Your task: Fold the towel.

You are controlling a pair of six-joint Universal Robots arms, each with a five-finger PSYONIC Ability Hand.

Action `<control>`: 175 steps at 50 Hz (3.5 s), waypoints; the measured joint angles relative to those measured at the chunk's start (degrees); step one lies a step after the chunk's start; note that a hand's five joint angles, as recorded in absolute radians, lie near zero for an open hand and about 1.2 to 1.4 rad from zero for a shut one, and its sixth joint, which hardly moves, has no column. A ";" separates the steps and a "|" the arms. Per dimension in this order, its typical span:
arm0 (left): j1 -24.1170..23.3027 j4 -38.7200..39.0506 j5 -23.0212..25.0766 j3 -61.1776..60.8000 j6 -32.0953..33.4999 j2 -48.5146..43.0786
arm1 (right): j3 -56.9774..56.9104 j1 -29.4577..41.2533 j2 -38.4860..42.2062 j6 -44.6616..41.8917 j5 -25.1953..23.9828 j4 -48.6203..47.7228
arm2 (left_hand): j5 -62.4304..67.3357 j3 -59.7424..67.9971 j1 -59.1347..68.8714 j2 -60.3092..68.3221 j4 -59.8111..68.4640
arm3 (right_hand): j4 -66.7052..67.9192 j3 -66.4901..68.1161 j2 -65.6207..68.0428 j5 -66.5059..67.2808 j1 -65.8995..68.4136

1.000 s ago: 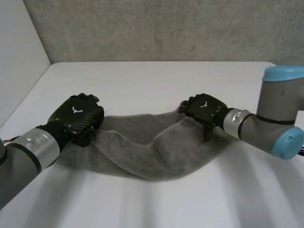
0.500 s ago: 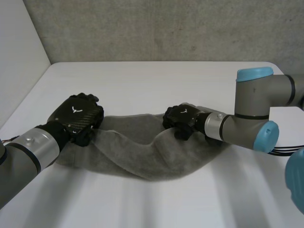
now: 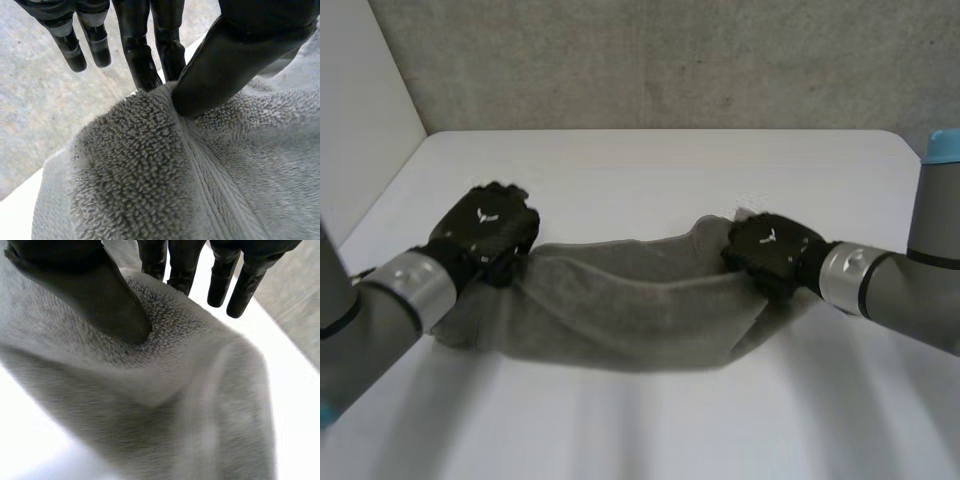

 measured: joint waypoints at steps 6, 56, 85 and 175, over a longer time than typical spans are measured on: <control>-0.32 4.95 -0.80 14.94 0.57 -9.96 | -10.00 0.62 3.07 1.39 3.89 -14.72 | 0.00 0.00 0.00 0.00 0.00 | 0.00 0.00 0.00 0.00 0.00; 10.12 25.25 18.88 -8.26 0.61 -6.07 | 20.97 -1.36 -4.39 8.07 4.34 -31.73 | 0.74 0.00 0.18 1.20 0.00 | 0.00 0.00 -18.35 -20.88 -18.85; 14.04 22.49 18.65 -8.96 0.67 -4.69 | 14.59 -5.80 1.25 27.94 11.08 -31.14 | 0.73 0.00 0.18 1.27 0.00 | 0.00 0.00 -25.86 -28.60 -26.74; 13.40 15.55 18.47 -7.05 0.91 -9.06 | 15.80 -2.22 0.57 28.85 13.38 -30.81 | -34.73 0.00 -32.08 -34.69 0.00 | 0.00 0.00 0.09 -0.02 0.16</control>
